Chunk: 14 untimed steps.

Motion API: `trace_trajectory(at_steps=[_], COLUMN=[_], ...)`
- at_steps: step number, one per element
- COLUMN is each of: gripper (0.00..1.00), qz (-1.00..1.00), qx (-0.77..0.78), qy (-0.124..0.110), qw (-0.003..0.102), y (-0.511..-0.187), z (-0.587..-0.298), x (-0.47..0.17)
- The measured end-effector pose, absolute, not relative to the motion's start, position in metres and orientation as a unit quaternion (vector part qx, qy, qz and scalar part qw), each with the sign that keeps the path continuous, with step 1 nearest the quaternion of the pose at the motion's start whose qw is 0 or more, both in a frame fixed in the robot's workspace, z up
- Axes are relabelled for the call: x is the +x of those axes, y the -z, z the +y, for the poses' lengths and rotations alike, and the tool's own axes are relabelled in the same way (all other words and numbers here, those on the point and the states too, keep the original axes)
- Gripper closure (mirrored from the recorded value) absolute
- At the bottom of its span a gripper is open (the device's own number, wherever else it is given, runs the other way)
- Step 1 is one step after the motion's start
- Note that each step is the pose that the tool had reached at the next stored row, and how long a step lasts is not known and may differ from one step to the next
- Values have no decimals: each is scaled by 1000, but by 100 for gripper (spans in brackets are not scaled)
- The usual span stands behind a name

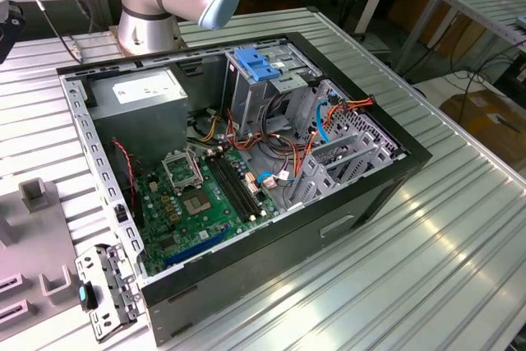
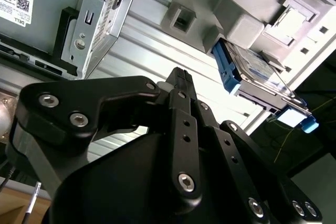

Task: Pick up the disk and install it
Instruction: 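Reach for the disk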

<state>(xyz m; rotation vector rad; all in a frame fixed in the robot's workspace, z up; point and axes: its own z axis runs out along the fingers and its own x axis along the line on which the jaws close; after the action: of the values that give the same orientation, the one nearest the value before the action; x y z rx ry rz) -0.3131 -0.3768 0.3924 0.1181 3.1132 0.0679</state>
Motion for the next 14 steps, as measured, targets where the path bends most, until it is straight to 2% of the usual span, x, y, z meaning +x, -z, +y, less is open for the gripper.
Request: trace_trajectory(at_steps=[14], gripper=[89], qz=[999], qx=[38], qy=[-22], qw=[12], y=[-392], z=[-375], x=[-339])
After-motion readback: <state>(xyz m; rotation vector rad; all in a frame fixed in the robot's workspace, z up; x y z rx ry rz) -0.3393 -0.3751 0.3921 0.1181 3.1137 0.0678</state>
